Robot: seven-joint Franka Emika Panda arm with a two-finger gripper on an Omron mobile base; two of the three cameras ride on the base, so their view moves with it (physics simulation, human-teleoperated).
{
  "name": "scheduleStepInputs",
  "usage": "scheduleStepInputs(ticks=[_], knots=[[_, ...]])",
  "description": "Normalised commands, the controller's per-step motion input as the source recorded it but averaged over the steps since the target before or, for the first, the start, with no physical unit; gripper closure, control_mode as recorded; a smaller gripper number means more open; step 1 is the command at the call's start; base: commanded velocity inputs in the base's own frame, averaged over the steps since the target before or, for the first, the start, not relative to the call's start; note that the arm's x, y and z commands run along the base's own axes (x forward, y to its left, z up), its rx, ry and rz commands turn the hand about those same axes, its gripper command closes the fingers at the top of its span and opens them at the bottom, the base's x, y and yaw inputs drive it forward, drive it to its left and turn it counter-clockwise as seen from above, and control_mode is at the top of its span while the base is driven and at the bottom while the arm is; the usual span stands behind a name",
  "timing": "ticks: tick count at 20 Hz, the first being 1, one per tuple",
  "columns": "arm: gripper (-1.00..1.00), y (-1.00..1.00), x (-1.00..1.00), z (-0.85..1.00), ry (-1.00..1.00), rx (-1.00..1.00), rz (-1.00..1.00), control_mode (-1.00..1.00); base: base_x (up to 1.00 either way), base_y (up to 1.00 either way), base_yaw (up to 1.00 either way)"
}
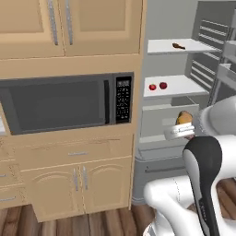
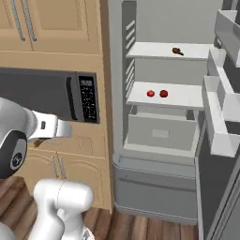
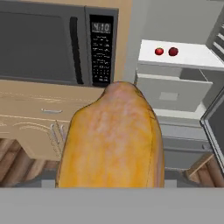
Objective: Place one tomato and one chicken drumstick in each tupperware on the nearby counter, to pack two identical lunches.
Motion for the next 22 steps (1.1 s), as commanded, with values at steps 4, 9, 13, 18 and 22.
scheduleStepInputs(ticks=[4,9,13,18,22], knots=[[1.0,0.0,0.0,0.0,0.0,0.0,0.0,1.0,-0.02,1.0,0.0],[1.0,0.0,0.0,0.0,0.0,0.0,0.0,1.0,0.0,1.0,0.01],[1.0,0.0,0.0,0.0,0.0,0.0,0.0,1.0,0.0,1.0,0.08],[1.0,0.0,0.0,0.0,0.0,0.0,0.0,1.0,0.0,1.0,0.3],[1.0,0.0,0.0,0.0,0.0,0.0,0.0,1.0,0.0,1.0,0.48]])
